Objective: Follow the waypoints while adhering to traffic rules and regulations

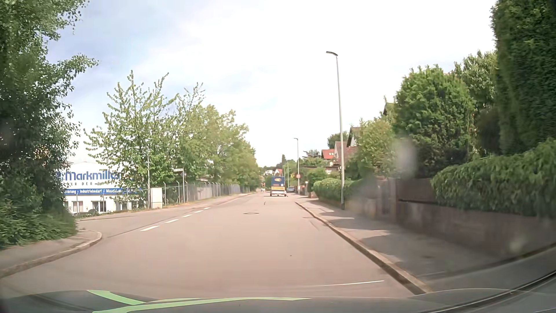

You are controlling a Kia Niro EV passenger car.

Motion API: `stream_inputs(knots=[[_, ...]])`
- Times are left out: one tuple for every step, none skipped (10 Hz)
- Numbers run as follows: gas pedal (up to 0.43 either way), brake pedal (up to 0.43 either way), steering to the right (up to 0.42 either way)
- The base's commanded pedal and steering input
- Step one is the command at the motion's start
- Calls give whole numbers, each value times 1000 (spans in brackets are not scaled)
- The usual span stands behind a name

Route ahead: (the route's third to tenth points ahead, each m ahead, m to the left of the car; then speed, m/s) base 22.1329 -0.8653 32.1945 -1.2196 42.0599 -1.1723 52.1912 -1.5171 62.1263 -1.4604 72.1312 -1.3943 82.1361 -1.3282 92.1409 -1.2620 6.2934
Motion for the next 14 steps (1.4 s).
stream_inputs(knots=[[28,0,-4],[28,0,-5],[28,0,-5],[28,0,-5],[28,0,-7],[28,0,-10],[28,0,-10],[28,0,-9],[28,0,-10],[28,0,-10],[28,0,-10],[28,0,-10],[28,0,-10],[28,0,-10]])
